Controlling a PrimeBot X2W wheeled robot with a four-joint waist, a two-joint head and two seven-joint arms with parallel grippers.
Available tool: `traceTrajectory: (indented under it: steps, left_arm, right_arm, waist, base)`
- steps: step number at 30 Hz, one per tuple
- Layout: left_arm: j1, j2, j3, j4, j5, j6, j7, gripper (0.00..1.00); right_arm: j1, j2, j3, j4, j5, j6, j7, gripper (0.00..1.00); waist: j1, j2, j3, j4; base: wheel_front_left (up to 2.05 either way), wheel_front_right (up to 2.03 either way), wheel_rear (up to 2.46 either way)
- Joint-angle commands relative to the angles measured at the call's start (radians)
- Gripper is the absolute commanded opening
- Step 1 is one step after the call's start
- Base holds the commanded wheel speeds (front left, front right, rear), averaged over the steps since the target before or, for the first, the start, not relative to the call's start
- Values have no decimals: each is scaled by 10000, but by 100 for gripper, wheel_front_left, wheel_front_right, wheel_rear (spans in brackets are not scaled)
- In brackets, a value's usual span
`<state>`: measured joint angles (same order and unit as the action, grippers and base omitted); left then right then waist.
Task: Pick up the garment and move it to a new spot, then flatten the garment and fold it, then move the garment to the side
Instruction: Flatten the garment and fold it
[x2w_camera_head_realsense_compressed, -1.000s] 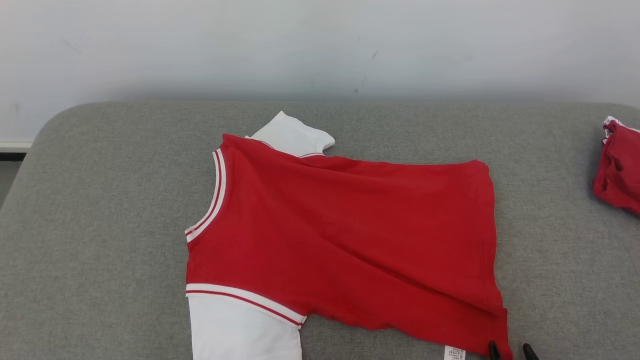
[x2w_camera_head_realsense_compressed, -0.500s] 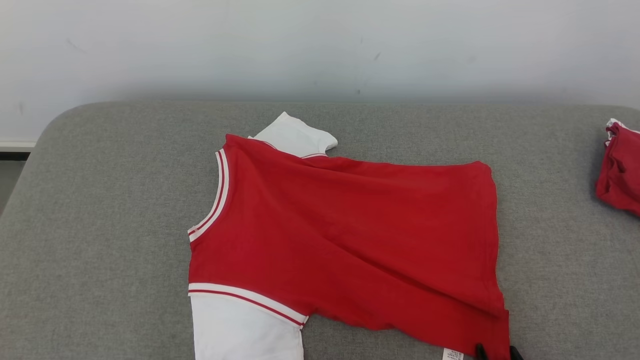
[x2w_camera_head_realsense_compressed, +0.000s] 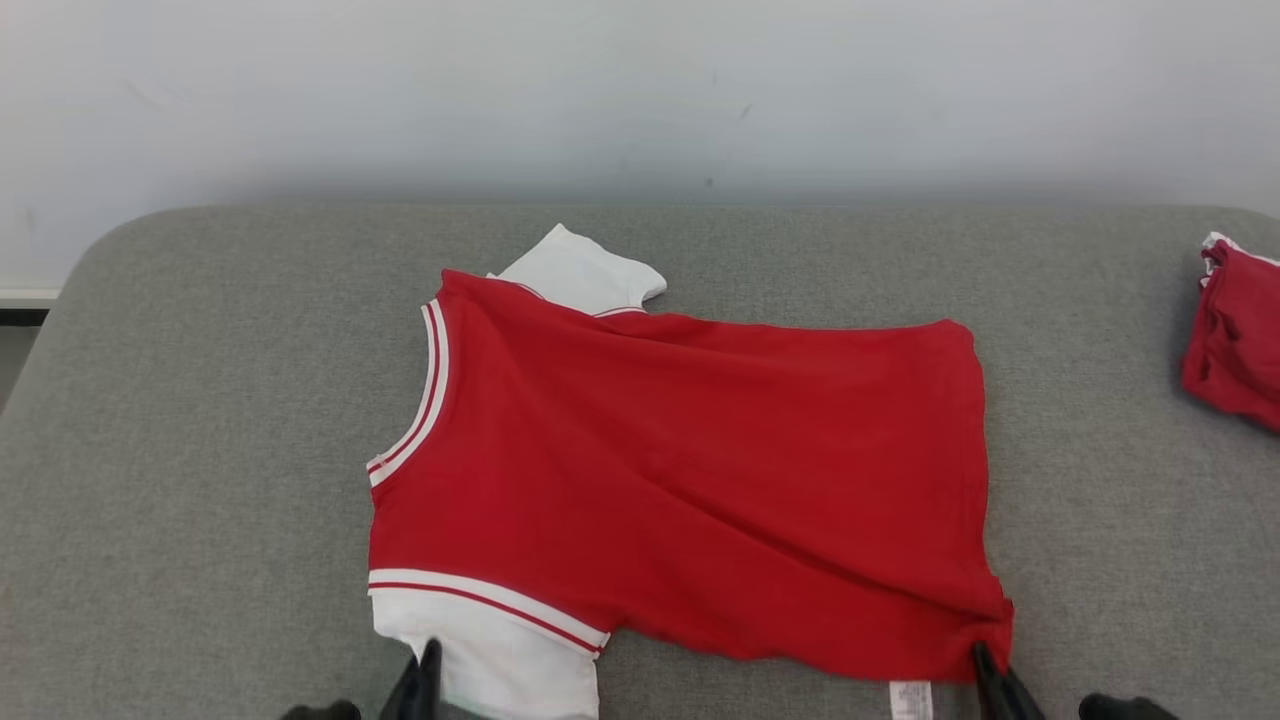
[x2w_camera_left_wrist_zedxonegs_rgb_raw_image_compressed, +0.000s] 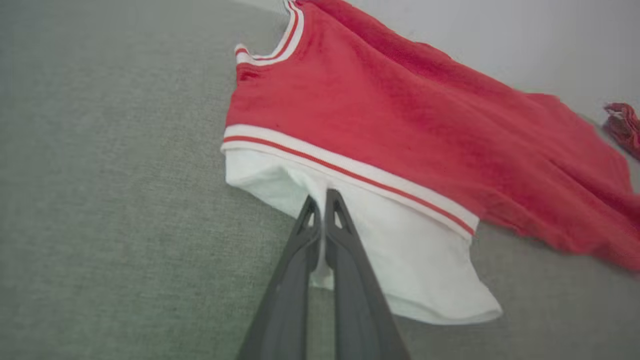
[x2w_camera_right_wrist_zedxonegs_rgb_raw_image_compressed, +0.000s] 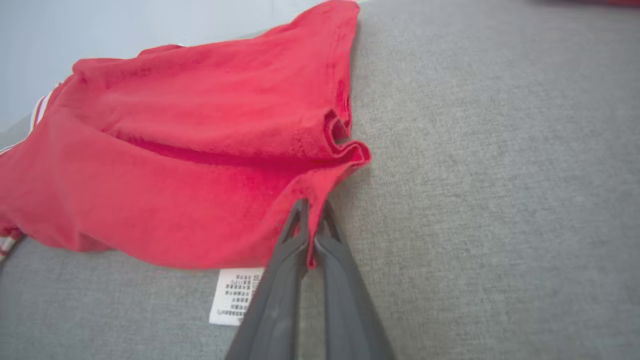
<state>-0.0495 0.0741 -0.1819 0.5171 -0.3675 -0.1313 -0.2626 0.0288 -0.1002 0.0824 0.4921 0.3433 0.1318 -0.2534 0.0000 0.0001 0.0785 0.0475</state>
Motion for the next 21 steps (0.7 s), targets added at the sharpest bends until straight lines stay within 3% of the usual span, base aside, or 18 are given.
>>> traceTrajectory:
  steps: [1,9,14,21]
  left_arm:
    - [35,46,101,-567,-141,15,-27,0]
    - [-1390,940,-247,-2516,28,14,59,0]
    - [-3670,1799,-855,-3077,-235,15,656,0]
    - [-7175,2728,-1167,-3003,-502,16,1499,0]
  right_arm:
    - [-96,-97,52,-417,31,-23,-43,0]
    - [-1169,-413,118,-2405,760,-23,773,0]
    - [-2667,-1030,289,-2984,758,-23,1213,0]
    - [-5665,-1545,573,-2782,791,-23,1581,0]
  waist:
    - [0,-1,15,-68]
    - [0,-1,288,-140]
    - [0,-1,986,-162]
    - [0,-1,2534,-419]
  base:
    - [0,0,0]
    - [0,0,0]
    - [0,0,0]
    - [0,0,0]
